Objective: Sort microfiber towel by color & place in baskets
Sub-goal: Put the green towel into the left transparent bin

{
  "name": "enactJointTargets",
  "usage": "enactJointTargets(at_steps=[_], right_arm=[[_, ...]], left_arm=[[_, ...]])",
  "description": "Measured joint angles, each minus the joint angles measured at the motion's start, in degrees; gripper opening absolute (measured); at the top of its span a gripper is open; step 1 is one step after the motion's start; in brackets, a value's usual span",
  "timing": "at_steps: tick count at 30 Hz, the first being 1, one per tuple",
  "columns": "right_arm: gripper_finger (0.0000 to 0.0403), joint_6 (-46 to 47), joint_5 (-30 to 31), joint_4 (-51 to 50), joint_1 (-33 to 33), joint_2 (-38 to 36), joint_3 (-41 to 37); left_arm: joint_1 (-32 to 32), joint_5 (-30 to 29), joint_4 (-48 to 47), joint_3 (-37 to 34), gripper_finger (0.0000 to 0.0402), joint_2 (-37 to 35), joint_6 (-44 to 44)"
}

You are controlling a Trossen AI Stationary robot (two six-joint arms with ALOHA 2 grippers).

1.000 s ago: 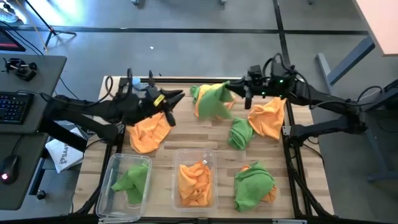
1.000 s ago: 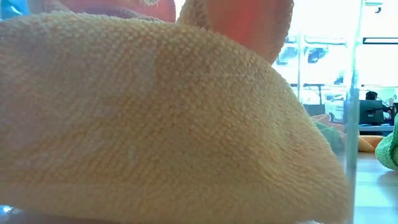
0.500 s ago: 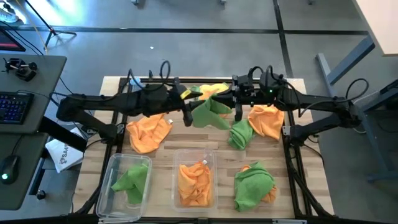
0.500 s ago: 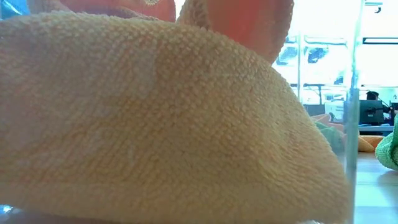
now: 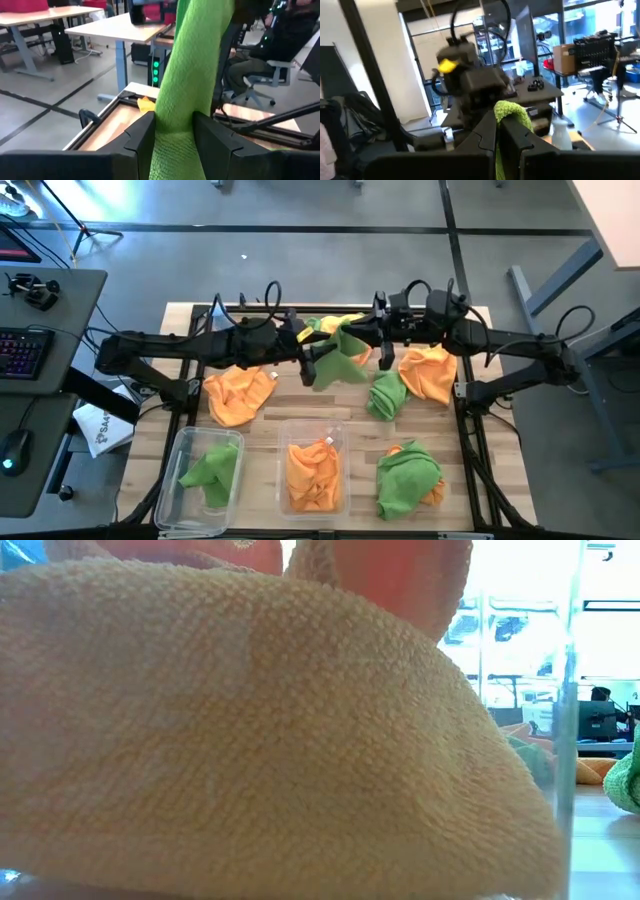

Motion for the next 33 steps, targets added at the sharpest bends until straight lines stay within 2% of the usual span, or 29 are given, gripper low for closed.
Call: enactJointTargets(at_steps=[5, 8, 15, 17, 21, 27, 33], right_arm=[[0.0, 0.0, -4.5, -1.1, 0.2, 3.2, 3.1], [0.0, -0.8, -4.6, -2.6, 0.4, 4.9, 4.0], [0.0, -1.6, -4.4, -2.8, 0.9, 4.9, 4.6], [0.0, -1.6, -3.3, -2.6, 0.8, 4.5, 4.6], [0.0, -1.0, -2.5, -2.6, 0.8, 4.4, 4.6], [0.0, 2.3, -2.4, -4.4, 0.8, 4.0, 4.6], [0.0016, 6.8, 1.8, -17.0, 0.7, 1.8, 4.6]], left_arm=[[0.1, 2.8, 3.1, -0.1, 0.0122, 2.0, 0.0], [0.3, 4.4, 6.9, 0.0, 0.0122, 2.9, 0.0], [1.1, 5.1, 5.6, 0.0, 0.0117, 3.2, 0.7], [1.1, 6.0, 4.4, 0.0, 0.0097, 3.2, 2.0], [1.1, 6.0, 2.3, 0.0, 0.0017, 3.2, 4.1], [1.1, 6.0, -1.7, 0.0, 0.0003, 0.5, 6.1], [0.9, 4.9, -12.3, 0.0, 0.0001, -6.7, 4.0]])
